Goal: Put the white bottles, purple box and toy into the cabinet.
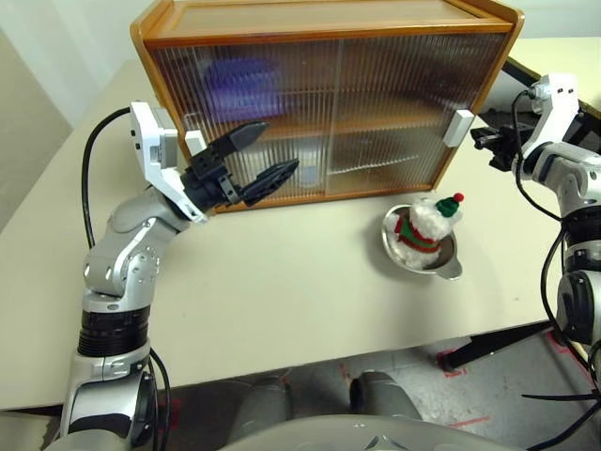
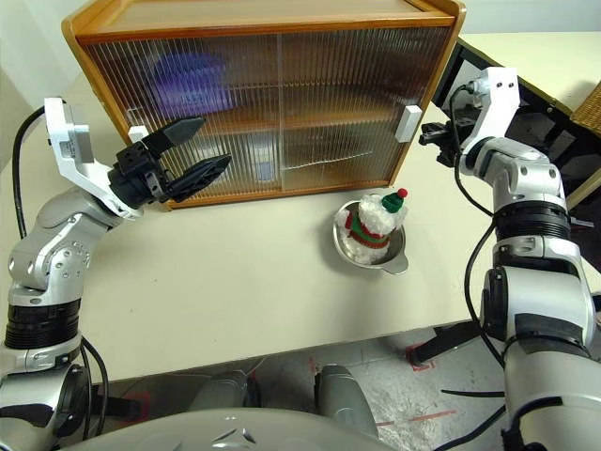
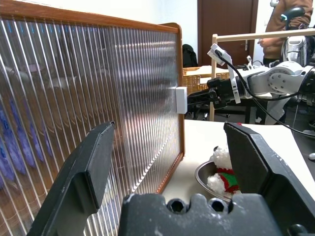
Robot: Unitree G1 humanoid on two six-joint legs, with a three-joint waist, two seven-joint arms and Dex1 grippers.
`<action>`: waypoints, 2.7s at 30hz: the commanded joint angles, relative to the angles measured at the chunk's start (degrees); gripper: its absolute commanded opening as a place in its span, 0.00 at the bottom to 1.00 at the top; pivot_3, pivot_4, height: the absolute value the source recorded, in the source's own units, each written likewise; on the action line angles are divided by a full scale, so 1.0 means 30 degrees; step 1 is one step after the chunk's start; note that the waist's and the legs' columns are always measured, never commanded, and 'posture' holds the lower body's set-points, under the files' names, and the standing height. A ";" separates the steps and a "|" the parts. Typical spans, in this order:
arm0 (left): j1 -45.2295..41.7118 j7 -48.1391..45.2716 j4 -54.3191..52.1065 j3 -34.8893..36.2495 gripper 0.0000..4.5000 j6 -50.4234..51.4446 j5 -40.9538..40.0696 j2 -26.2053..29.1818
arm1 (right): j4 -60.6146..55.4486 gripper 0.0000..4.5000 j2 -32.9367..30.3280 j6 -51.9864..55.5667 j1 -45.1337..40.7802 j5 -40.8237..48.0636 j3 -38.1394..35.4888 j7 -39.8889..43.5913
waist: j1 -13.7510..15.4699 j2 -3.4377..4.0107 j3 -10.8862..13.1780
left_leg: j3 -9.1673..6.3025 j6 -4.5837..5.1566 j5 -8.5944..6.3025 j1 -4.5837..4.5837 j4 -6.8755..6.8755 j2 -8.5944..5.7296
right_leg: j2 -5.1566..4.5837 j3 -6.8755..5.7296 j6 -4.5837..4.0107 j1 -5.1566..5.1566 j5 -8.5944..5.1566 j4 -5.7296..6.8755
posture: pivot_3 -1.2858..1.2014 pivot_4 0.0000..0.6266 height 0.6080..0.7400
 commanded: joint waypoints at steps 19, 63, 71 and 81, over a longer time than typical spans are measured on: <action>-0.0018 0.0133 -0.0260 -0.0493 1.00 -0.0110 0.0156 -0.0444 | -0.3681 0.01 -0.0010 0.2549 0.1103 0.0066 0.0044 0.0094 | -0.0138 0.0034 0.0022 | 0.0009 -0.0004 -0.0002 -0.0003 -0.0005 0.0009 | 0.0013 0.0006 -0.0005 -0.0030 0.0004 0.0018 | 0.54 0.00 1.00; -0.0207 0.0357 -0.0003 -0.0628 1.00 -0.0310 0.0226 -0.0605 | -1.2452 0.01 0.4926 0.8516 0.1822 0.2279 0.1849 -0.1114 | -0.0091 0.0038 0.0025 | 0.0004 -0.0010 -0.0005 -0.0049 -0.0005 0.0006 | 0.0004 0.0000 -0.0004 -0.0104 0.0004 0.0053 | 0.55 0.00 1.00; -0.0117 0.0561 -0.0137 -0.0602 1.00 -0.0314 0.0188 -0.0614 | -1.2303 0.01 0.6005 0.8575 0.1026 0.2408 0.2405 -0.1134 | -0.0063 0.0040 0.0025 | 0.0005 -0.0013 -0.0007 -0.0067 -0.0005 0.0006 | 0.0003 -0.0002 -0.0005 -0.0137 0.0003 0.0073 | 0.56 0.00 1.00; -0.0053 0.0702 -0.0218 -0.0510 1.00 -0.0317 0.0128 -0.0616 | -1.2285 0.01 0.7236 0.8714 0.0455 0.2572 0.2980 -0.1135 | -0.0086 0.0040 0.0025 | 0.0011 -0.0023 -0.0011 -0.0165 -0.0005 0.0003 | -0.0002 0.0000 -0.0025 -0.0266 0.0014 0.0109 | 0.56 0.00 1.00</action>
